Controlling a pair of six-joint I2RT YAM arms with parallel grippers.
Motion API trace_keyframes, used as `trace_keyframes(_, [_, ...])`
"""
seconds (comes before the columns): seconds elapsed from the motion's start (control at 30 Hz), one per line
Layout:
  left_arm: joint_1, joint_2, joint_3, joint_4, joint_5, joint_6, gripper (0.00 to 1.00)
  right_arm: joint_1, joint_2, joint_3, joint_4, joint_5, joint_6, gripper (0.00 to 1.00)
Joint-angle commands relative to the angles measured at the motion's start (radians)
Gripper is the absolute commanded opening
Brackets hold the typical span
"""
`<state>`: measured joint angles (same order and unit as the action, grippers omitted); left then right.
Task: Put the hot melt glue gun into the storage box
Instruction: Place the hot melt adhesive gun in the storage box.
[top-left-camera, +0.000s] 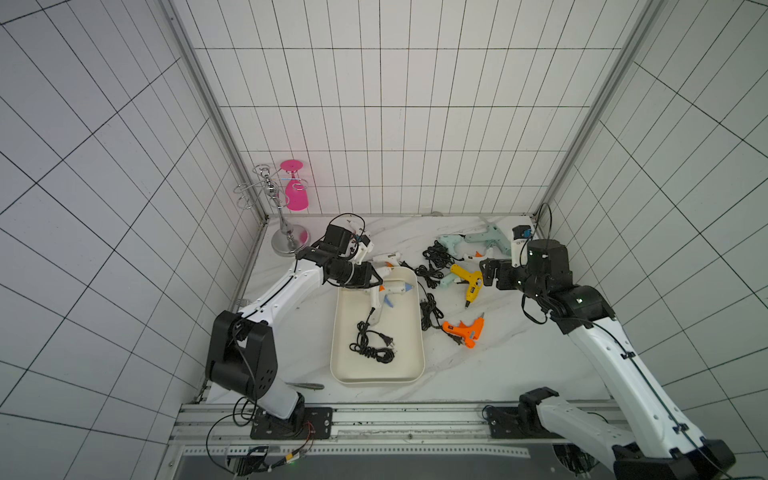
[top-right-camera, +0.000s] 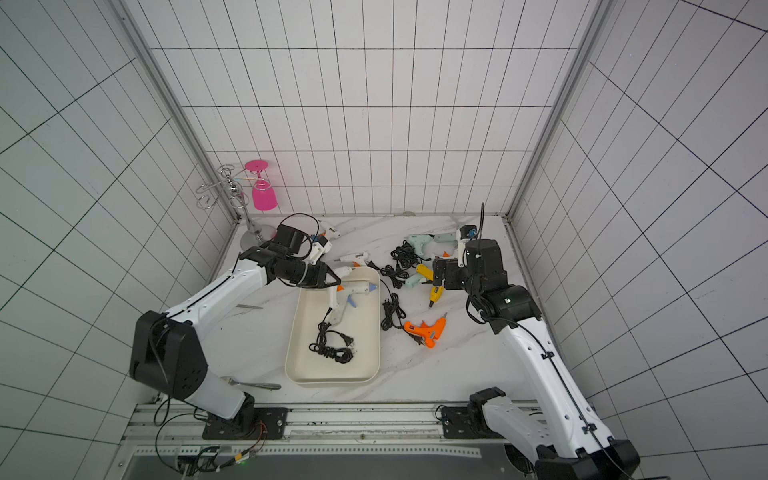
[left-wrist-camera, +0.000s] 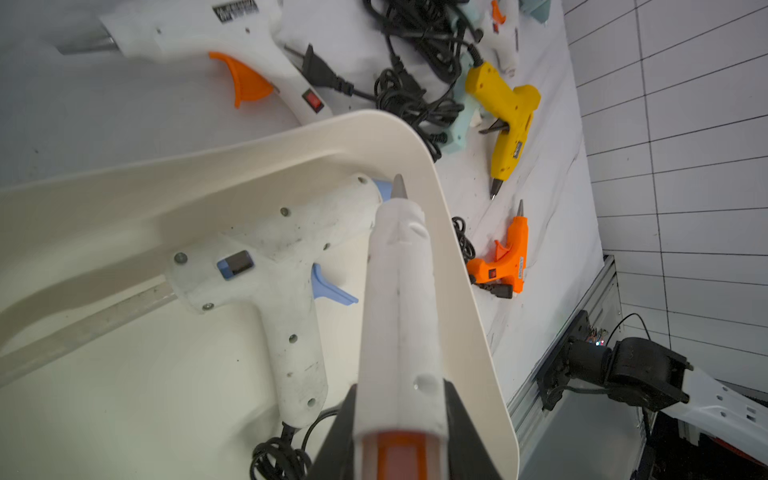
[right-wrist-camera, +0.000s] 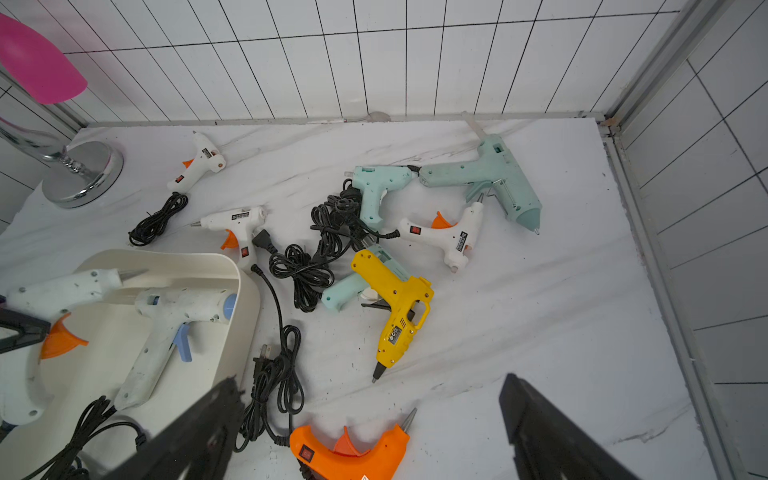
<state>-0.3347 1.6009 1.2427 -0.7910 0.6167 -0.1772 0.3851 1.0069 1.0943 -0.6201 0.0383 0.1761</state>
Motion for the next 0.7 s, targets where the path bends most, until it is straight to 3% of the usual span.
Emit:
trace_keyframes(0.0, [0.000,0.033,-0.013,-0.017,-0.019,0.114,0.05,-0.018,0.001,-0.055,0.017,-0.038,0.015,0.99])
trace_keyframes(0.17, [0.000,0.119,-0.032,-0.022,-0.144,0.162,0.05,-0.031,0.050,-0.085,0.028,-0.059,0.036,0.99])
trace_keyframes(0.33, [-0.003,0.129,-0.074,0.039,-0.208,0.163,0.15,-0.038,0.062,-0.136,0.073,-0.064,0.051,0.99])
trace_keyframes(0.47, [-0.003,0.143,-0.061,0.011,-0.362,0.113,0.31,-0.046,0.075,-0.160,0.100,-0.066,0.056,0.99])
trace_keyframes(0.53, [-0.007,0.145,-0.029,-0.039,-0.471,0.082,0.45,-0.051,0.089,-0.159,0.099,-0.067,0.055,0.99])
trace_keyframes(0.67, [-0.014,0.104,-0.003,-0.065,-0.565,0.066,0.61,-0.067,0.122,-0.154,0.112,-0.071,0.057,0.99])
